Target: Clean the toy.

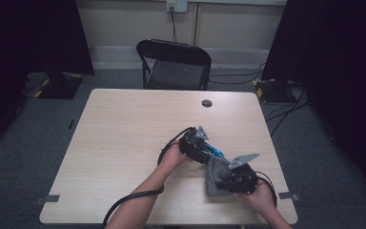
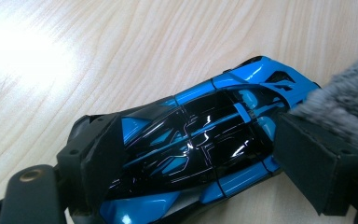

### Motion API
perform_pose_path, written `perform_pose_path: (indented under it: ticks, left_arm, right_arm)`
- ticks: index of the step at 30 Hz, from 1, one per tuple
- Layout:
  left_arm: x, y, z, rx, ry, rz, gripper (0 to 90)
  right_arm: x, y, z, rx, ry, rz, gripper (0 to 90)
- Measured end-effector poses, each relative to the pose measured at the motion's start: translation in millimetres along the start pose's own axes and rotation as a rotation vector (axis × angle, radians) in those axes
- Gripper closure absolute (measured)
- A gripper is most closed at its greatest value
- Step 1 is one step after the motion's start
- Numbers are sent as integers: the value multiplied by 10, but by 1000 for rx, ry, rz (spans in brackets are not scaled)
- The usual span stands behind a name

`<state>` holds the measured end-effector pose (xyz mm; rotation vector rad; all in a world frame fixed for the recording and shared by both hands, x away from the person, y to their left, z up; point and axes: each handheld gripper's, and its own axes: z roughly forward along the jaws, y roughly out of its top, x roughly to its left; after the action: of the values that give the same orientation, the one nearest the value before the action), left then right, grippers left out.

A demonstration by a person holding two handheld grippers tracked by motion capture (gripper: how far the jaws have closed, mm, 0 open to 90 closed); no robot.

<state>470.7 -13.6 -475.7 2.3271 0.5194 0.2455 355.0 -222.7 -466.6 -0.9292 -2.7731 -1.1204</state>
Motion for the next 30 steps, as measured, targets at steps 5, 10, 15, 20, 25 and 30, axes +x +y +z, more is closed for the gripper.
perform_pose_path:
  ticks: [5, 10, 15, 20, 25, 30]
  left_arm:
    - [0, -4, 2, -6, 1, 1, 168]
    - [1, 1, 0, 0, 2, 3, 168]
    - [-1, 4, 0, 2, 2, 2, 168]
    - [1, 3, -2, 6, 1, 4, 169]
    - [0, 4, -1, 5, 1, 4, 170]
    - [0, 9, -2, 10, -2, 6, 170]
  right_arm:
    - [6, -30, -131, -37, -1, -8, 752]
    - [-76, -65, -322, -69, -31, 17, 753]
    - [-213, -86, -498, -101, -81, 48, 754]
    - [-360, -100, -643, -133, -123, 91, 755]
    - [-501, -119, -703, -146, -182, 131, 756]
    - [-631, -150, -670, -133, -239, 152, 756]
